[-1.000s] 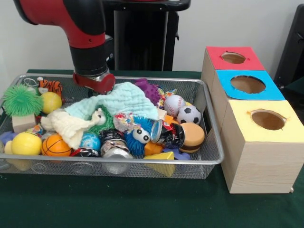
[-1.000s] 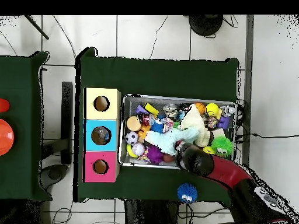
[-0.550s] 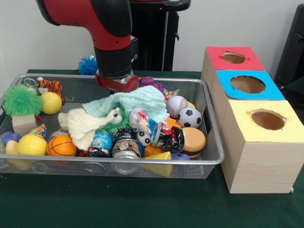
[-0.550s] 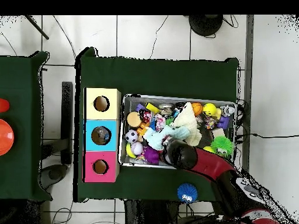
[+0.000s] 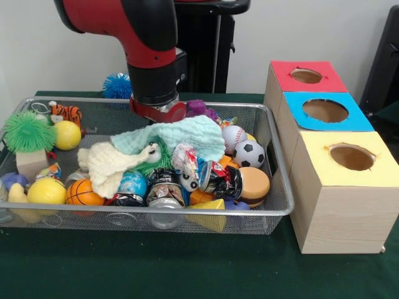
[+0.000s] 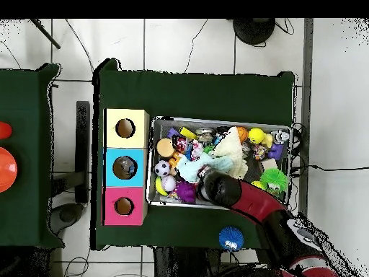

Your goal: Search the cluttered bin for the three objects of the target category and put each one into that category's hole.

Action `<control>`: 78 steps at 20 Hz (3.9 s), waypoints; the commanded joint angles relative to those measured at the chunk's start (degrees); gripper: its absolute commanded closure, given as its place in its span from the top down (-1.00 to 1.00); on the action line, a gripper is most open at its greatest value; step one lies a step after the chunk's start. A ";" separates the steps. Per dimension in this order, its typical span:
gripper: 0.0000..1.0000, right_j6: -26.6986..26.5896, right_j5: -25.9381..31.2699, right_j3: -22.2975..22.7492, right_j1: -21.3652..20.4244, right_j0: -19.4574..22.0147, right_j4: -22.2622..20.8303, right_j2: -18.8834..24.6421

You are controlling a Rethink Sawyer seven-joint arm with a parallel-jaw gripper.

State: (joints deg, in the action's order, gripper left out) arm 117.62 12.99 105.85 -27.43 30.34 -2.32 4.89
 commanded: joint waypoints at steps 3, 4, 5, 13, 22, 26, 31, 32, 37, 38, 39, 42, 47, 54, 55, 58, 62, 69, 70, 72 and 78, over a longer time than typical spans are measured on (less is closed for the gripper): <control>-1.00 9.89 3.68 -1.79 3.69 -4.45 7.25 8.14; -1.00 10.21 3.64 -2.15 3.77 -5.14 7.92 8.03; -1.00 10.90 4.41 -2.53 3.34 -6.34 8.83 7.26; -1.00 15.91 16.26 -8.88 -0.26 -19.63 14.29 -5.31; -1.00 15.33 16.50 -12.39 2.62 -21.00 17.25 -5.66; -1.00 13.80 15.76 -12.03 3.73 -20.40 15.13 -7.41; -1.00 10.66 14.32 -9.77 3.32 -16.08 13.88 -6.07; -1.00 10.34 13.68 -8.93 3.07 -15.27 13.87 -5.53; -1.00 8.07 5.68 -5.26 4.89 -10.47 10.80 -3.73; -1.00 7.66 3.75 -5.22 6.03 -9.63 9.63 -3.87; -1.00 6.81 2.57 -5.45 7.27 -8.40 8.53 -3.77; -1.00 6.20 0.45 -4.98 8.59 -6.13 5.64 -4.35; -1.00 6.48 1.55 -6.66 9.38 -5.41 2.70 -5.44; 1.00 10.62 9.09 -9.97 7.98 -3.88 6.61 -5.88; 1.00 10.60 12.65 -10.98 7.70 -2.95 7.82 -5.35; 1.00 10.57 21.10 -16.70 8.53 -1.62 9.45 -6.25; 1.00 7.48 23.51 -23.27 10.94 -0.16 6.65 -8.60; 1.00 6.10 22.45 -23.67 9.72 0.85 3.07 -8.47; 1.00 5.48 21.76 -22.84 9.31 1.27 2.63 -7.93; 1.00 5.67 20.52 -20.74 8.18 1.25 2.25 -7.34; 1.00 5.95 22.63 -12.40 0.70 1.32 2.45 -6.22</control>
State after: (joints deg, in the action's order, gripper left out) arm 124.58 35.80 90.45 -20.46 30.22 1.96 -4.66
